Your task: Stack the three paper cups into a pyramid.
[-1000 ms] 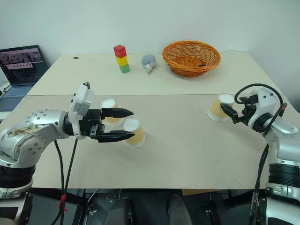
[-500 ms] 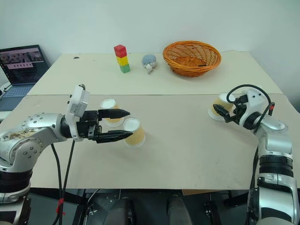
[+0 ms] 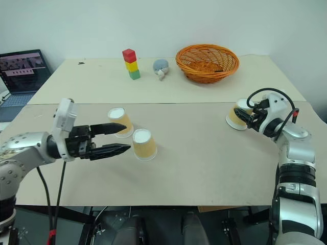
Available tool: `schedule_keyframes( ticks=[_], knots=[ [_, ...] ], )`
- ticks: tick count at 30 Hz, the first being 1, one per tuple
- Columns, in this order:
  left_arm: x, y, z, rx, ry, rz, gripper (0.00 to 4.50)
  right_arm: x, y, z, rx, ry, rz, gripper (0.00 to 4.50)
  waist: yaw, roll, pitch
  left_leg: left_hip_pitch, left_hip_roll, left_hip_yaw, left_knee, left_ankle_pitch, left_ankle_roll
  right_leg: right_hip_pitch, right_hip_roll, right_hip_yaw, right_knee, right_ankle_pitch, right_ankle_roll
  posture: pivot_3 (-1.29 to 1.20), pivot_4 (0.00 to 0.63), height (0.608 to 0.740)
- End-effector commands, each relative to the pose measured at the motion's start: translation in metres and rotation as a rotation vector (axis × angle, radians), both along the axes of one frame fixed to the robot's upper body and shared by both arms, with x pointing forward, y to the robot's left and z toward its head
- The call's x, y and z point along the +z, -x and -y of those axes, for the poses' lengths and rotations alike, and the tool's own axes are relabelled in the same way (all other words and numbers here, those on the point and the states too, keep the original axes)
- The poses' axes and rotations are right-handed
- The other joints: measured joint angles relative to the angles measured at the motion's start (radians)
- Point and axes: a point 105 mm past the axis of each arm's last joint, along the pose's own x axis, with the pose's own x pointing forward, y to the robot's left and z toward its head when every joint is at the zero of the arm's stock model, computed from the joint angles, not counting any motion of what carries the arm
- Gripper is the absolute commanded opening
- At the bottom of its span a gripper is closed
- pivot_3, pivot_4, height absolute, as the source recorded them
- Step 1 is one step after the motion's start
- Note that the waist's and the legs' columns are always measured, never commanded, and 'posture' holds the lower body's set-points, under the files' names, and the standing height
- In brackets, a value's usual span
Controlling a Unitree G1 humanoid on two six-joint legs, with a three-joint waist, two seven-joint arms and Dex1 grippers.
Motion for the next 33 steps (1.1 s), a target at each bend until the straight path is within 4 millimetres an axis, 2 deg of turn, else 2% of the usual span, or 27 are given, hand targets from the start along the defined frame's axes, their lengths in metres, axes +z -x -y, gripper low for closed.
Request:
schedule_keyframes(
  ticks=[1, 4, 7, 13, 18, 23, 33],
  knots=[
    [0.008, 0.012, -0.022, 0.045, 0.006, -0.001, 4.1, 0.053, 0.013, -0.044, 0.251, -0.053, 0.123, 2.5, -0.008, 0.001, 0.001, -0.001, 0.0, 0.0, 0.0, 0.0, 0.0, 0.0, 0.0, 0.0, 0.0, 0.0, 0.0, 0.0, 0.15, 0.629],
    [0.004, 0.013, -0.033, 0.085, 0.006, -0.018, 4.1, 0.054, 0.046, -0.085, 0.549, -0.03, 0.082, 2.5, -0.012, 0.002, 0.002, 0.0, 0.001, 0.0, -0.001, 0.0, 0.0, 0.0, 0.0, -0.001, 0.0, 0.0, 0.0, 0.0, 0.15, 0.629],
    [-0.002, 0.016, -0.034, 0.093, -0.005, -0.029, 4.1, 0.04, 0.074, -0.117, 0.781, 0.04, -0.015, 2.5, -0.008, 0.001, 0.002, 0.001, 0.001, -0.002, -0.002, 0.0, 0.0, 0.002, 0.001, -0.003, -0.003, 0.0, 0.0, 0.0, 0.15, 0.629],
    [-0.005, 0.02, -0.03, 0.085, -0.003, -0.026, 4.1, 0.033, 0.091, -0.161, 0.99, 0.08, -0.054, 2.5, -0.009, 0.001, 0.003, 0.001, -0.001, -0.002, -0.002, 0.0, 0.0, 0.002, -0.001, -0.002, -0.007, 0.0, -0.001, 0.0, 0.15, 0.629],
    [-0.005, 0.019, -0.028, 0.084, 0.002, -0.021, 4.1, 0.03, 0.087, -0.181, 1.05, 0.082, -0.037, 2.5, -0.011, 0.001, 0.003, 0.001, -0.002, -0.003, -0.003, 0.0, 0.0, 0.002, 0.0, -0.003, -0.012, 0.0, -0.001, 0.0, 0.15, 0.629],
    [-0.004, 0.02, -0.025, 0.078, 0.006, -0.015, 4.1, 0.026, 0.086, -0.195, 1.096, 0.096, -0.017, 2.5, -0.012, 0.001, 0.003, 0.001, -0.002, -0.003, -0.003, 0.0, -0.001, 0.002, 0.0, -0.003, -0.004, 0.0, -0.001, 0.0, 0.15, 0.629],
    [-0.003, 0.02, -0.023, 0.082, 0.013, -0.006, 4.1, 0.01, 0.079, -0.204, 1.087, 0.074, -0.022, 2.5, -0.014, 0.001, 0.003, 0.0, -0.001, -0.003, -0.002, 0.0, -0.001, 0.002, -0.001, -0.003, -0.004, 0.0, -0.001, 0.0, 0.15, 0.629]
  ],
)
